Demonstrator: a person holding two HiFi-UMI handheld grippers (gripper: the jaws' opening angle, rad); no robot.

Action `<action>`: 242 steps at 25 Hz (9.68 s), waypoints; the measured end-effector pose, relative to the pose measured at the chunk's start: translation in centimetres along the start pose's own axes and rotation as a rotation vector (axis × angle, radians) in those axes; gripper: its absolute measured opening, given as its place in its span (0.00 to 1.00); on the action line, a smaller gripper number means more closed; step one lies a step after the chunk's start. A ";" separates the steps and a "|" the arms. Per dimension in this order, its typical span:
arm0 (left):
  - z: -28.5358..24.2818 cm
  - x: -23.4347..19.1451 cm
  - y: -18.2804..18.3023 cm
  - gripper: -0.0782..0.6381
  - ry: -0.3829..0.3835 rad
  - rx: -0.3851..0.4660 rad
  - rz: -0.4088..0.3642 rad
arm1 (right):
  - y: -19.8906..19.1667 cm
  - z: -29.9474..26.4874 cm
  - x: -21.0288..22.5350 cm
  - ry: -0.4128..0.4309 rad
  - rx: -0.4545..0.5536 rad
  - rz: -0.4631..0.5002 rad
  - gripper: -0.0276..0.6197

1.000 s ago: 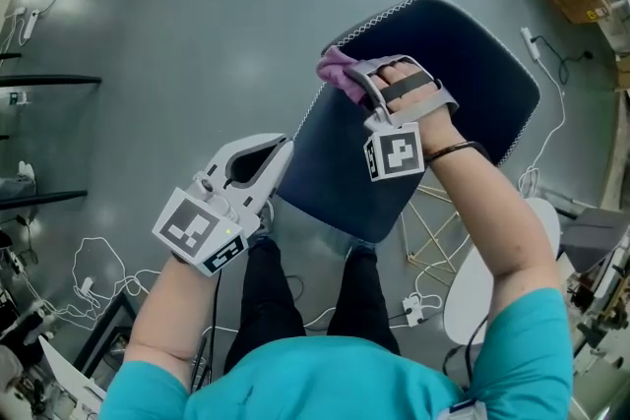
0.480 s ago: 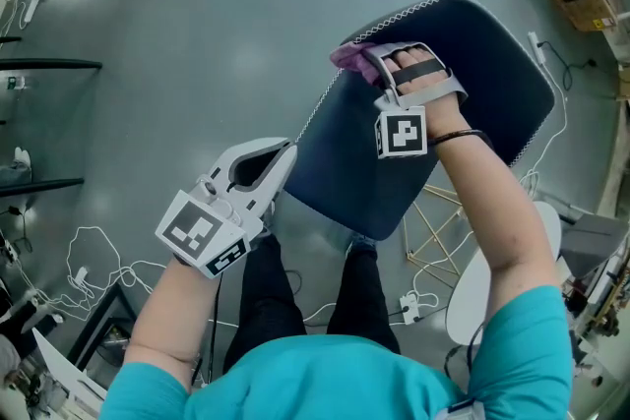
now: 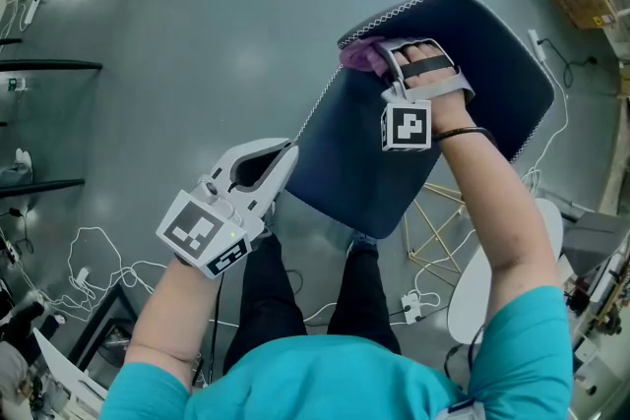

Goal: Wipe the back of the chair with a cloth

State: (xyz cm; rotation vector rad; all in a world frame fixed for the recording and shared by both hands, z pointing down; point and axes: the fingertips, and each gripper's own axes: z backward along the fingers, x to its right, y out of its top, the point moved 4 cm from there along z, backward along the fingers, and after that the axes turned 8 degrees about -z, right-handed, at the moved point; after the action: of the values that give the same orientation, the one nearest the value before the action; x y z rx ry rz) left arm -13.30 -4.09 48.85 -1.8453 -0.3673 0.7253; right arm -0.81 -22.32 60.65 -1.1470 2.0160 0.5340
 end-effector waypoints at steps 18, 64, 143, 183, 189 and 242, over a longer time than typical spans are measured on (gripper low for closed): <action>0.0 1.8 0.5 0.12 -0.019 0.002 -0.018 | -5.1 1.7 -0.3 -0.007 -0.163 -0.025 0.13; -4.2 6.5 0.4 0.12 -0.100 -0.018 -0.043 | -16.7 9.4 -7.1 0.050 -0.358 -0.117 0.13; -2.5 4.5 -1.7 0.12 -0.062 -0.039 -0.020 | -14.5 20.8 -12.9 0.353 -0.428 -0.551 0.13; -4.8 -4.8 -12.1 0.12 0.017 -0.212 0.090 | -1.3 -12.1 -15.4 0.138 -0.221 -0.541 0.13; -5.7 -3.7 -11.8 0.12 -0.011 -0.218 0.078 | -2.4 -11.2 -15.9 0.137 -0.234 -0.540 0.13; -10.0 3.0 -11.7 0.12 -0.107 -0.237 0.040 | -16.1 -0.5 -25.7 0.181 -0.416 -0.477 0.13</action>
State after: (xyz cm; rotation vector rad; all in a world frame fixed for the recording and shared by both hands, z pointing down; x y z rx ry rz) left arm -3.67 -5.25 61.13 -2.0455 -0.5049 0.8396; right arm 21.14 -16.85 80.83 -1.9221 1.7250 0.6321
